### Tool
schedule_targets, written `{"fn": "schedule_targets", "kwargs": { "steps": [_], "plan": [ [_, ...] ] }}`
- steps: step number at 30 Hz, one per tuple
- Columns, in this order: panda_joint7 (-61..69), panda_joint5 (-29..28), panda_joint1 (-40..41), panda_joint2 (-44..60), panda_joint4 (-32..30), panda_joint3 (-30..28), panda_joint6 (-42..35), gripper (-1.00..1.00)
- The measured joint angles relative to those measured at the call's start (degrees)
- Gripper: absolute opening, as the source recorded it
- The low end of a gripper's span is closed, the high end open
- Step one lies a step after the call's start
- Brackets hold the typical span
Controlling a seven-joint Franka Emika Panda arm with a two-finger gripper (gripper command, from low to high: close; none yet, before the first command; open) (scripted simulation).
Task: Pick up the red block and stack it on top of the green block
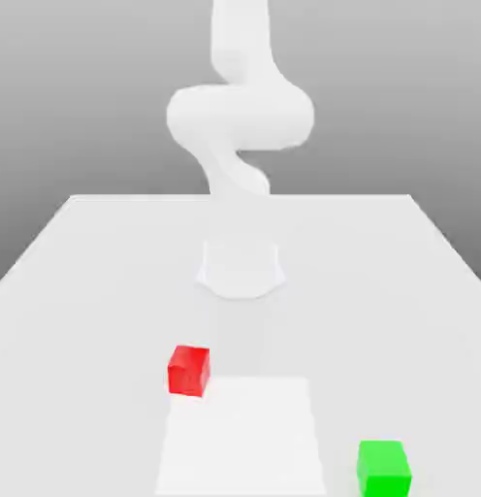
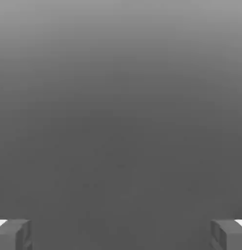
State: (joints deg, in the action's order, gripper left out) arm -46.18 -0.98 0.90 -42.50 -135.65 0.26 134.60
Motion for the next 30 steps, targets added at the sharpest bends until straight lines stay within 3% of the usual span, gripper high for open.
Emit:
{"fn": "schedule_targets", "kwargs": {
  "steps": [16, 23, 24, 30],
  "plan": [
    [0.9, -2.8, 6.3, 28.9, -30.6, -5.2, 23.6, 0.0],
    [6.3, 4.0, 8.8, 49.9, -31.8, -3.0, 40.4, 0.0],
    [6.8, 4.6, 9.5, 51.6, -31.7, -2.2, 41.8, -1.0],
    [6.8, 4.6, 10.1, 52.5, -31.6, -1.6, 42.6, -1.0]
  ]
}}
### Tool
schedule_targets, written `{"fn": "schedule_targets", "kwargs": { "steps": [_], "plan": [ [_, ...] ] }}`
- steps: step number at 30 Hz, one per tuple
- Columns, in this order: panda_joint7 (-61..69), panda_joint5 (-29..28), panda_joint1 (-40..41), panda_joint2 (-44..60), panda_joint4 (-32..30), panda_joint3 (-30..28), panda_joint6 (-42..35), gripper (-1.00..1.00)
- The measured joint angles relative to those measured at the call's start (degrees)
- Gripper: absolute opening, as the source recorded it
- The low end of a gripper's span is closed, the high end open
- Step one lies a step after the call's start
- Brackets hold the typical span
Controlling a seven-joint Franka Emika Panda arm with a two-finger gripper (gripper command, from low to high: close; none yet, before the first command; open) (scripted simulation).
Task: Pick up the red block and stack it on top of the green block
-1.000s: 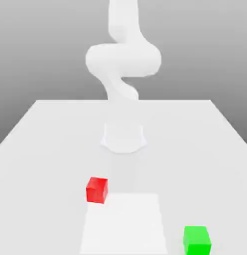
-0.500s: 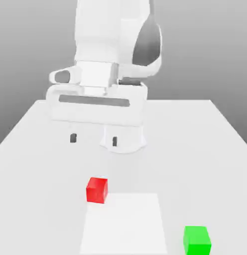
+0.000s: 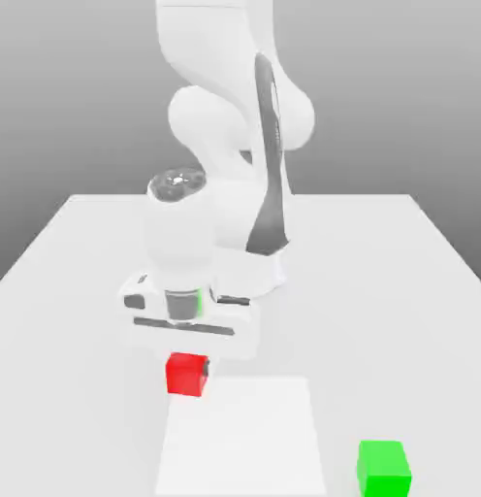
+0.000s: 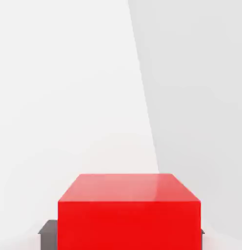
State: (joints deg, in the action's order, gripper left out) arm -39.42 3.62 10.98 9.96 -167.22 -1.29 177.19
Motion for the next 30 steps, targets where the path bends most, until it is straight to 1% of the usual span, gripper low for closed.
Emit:
{"fn": "schedule_targets", "kwargs": {
  "steps": [2, 6, 9, 10, 14, 17, 21, 25, 27, 30],
  "plan": [
    [-0.7, -0.8, -0.6, -1.9, -0.2, -0.8, -1.6, -1.0],
    [-3.0, -3.9, -0.4, -9.4, -1.2, -1.5, -8.1, -1.0],
    [-3.4, -4.7, -0.2, -15.4, -2.1, -1.6, -13.2, -1.0],
    [-3.1, -4.2, -0.9, -15.9, -1.4, -1.2, -14.6, -1.0],
    [-1.7, -1.8, -7.0, -13.1, 5.7, 2.1, -18.9, -1.0],
    [-1.7, -1.5, -11.4, -9.8, 11.9, 4.5, -21.9, -1.0],
    [-2.9, -2.8, -16.1, -5.4, 20.2, 6.9, -25.8, -1.0],
    [-5.0, -5.4, -20.1, -0.9, 28.5, 9.4, -29.5, -1.0],
    [-6.1, -6.8, -21.4, 2.3, 30.5, 9.7, -28.4, -1.0],
    [-7.5, -8.8, -22.5, 8.2, 31.4, 8.7, -23.4, -1.0]
  ]
}}
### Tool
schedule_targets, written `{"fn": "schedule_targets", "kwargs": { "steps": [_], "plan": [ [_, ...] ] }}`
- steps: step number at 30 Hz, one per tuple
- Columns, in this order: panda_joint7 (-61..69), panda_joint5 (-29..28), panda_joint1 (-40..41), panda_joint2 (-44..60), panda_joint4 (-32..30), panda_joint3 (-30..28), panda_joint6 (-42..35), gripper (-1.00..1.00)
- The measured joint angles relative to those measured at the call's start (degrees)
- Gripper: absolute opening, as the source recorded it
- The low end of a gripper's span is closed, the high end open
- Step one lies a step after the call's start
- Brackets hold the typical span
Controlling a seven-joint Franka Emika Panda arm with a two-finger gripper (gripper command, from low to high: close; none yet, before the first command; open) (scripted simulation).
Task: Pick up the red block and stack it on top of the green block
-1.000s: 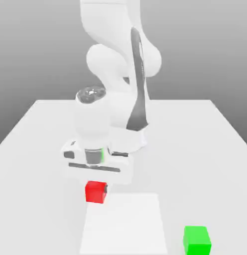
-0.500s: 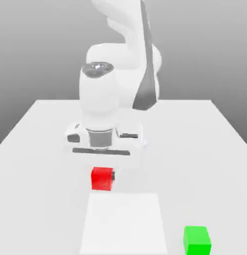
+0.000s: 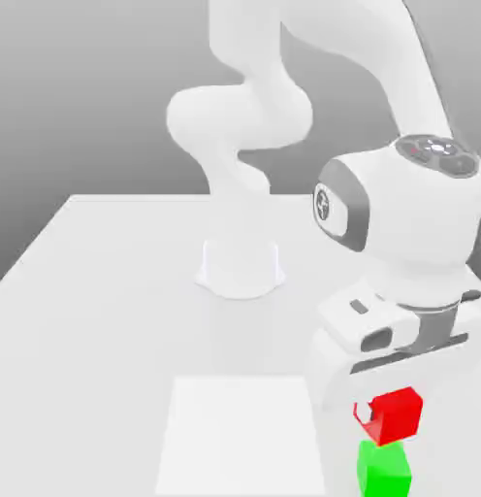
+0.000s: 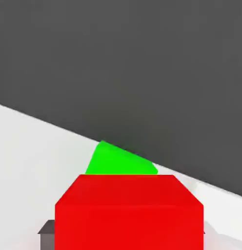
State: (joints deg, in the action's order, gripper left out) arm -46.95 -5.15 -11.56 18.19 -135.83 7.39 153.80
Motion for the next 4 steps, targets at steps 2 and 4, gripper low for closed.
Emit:
{"fn": "schedule_targets", "kwargs": {
  "steps": [2, 4],
  "plan": [
    [-0.2, -0.3, -0.2, 1.1, 0.1, -0.2, 1.0, 1.0],
    [-0.2, -0.3, -0.2, 1.1, 0.1, -0.2, 1.0, 1.0]
  ]
}}
